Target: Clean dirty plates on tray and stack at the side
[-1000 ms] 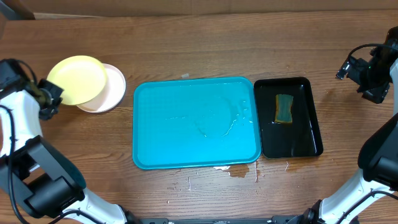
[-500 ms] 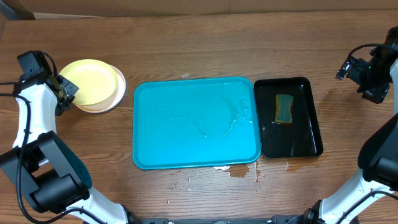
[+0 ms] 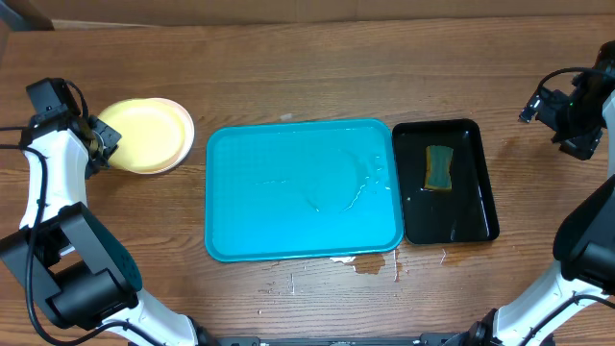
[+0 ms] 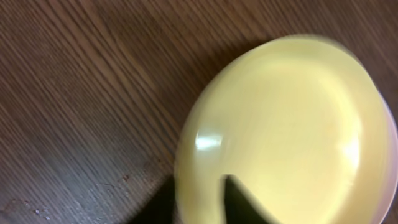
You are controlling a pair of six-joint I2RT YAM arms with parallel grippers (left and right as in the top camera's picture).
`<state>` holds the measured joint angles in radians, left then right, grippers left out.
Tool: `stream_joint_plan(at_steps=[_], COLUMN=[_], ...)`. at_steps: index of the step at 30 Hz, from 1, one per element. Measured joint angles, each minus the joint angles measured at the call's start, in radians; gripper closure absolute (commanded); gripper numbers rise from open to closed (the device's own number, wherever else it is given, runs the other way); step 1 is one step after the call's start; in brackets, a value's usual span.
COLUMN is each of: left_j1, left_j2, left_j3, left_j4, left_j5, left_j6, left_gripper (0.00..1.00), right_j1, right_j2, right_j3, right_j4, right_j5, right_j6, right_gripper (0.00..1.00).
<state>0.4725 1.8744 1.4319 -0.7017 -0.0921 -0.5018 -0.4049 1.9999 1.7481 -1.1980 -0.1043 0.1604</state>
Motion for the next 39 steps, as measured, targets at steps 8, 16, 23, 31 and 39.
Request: stream_joint_plan(at_steps=[8,16,23,31,39], left_j1=[0.0,-0.013,-0.104,-0.227,-0.266], left_j2=[0.0,0.0,0.0,0.0,0.0], left_j3=[0.0,0.0,0.0,0.0,0.0], left_j4=[0.019,0.01,-0.003,-0.003,-0.003], left_j5=[0.142,0.304,0.354,0.381,0.388], left_j6=[0.092,0.159,0.211,0.237,0.244], left_gripper=[0.0,0.0,0.0,0.0,0.0], right_j1=[0.0,0.0,0.0,0.0,0.0], right_j2=[0.0,0.0,0.0,0.0,0.0], right_j3=[0.0,0.0,0.0,0.0,0.0], right_j4=[0.0,0.0,-0.001,0.0,-0.001], right_j5=[0.0,0.0,0.0,0.0,0.0], right_j6=[0.0,0.0,0.001,0.001,0.001], right_gripper=[0.0,0.0,0.0,0.0,0.0])
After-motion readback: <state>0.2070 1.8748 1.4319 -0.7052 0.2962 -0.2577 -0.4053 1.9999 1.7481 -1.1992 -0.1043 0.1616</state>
